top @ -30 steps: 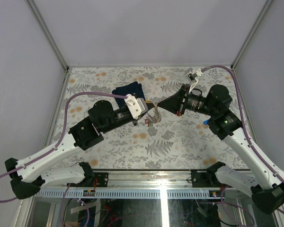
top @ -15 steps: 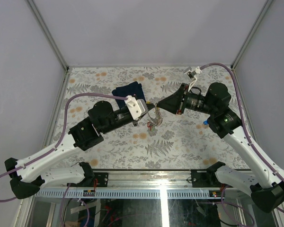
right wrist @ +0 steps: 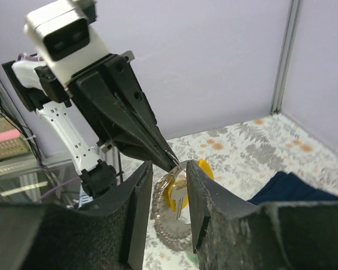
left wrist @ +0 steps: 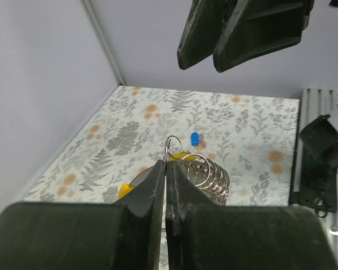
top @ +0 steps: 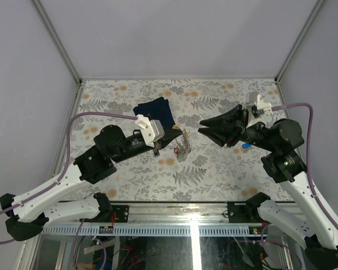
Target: Put the keys on the keyring
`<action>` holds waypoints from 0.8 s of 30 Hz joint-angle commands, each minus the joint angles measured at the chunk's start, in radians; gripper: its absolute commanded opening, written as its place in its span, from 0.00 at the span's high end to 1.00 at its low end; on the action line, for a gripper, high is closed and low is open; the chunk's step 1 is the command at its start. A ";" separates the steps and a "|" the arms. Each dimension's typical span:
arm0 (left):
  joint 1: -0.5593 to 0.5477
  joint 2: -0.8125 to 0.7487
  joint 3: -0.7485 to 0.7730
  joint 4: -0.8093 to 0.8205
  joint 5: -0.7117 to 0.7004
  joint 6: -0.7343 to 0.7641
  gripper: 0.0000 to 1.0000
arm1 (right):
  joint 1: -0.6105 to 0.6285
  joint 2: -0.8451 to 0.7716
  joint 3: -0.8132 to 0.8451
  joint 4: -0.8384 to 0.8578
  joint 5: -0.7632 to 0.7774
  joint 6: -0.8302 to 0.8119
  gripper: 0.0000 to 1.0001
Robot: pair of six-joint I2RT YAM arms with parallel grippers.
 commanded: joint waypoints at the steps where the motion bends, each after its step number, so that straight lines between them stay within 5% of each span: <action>1: -0.006 -0.047 -0.021 0.157 0.093 -0.133 1.00 | 0.004 -0.037 -0.060 0.206 -0.097 -0.107 0.63; 5: -0.005 -0.071 -0.067 0.238 0.167 -0.237 1.00 | 0.004 -0.030 -0.073 0.346 -0.215 -0.091 0.62; 11: -0.005 -0.082 -0.111 0.311 0.204 -0.301 1.00 | 0.004 0.032 0.002 0.294 -0.367 -0.056 0.62; 24: -0.004 -0.042 -0.093 0.322 0.256 -0.289 1.00 | 0.020 0.064 -0.020 0.211 -0.354 -0.067 0.63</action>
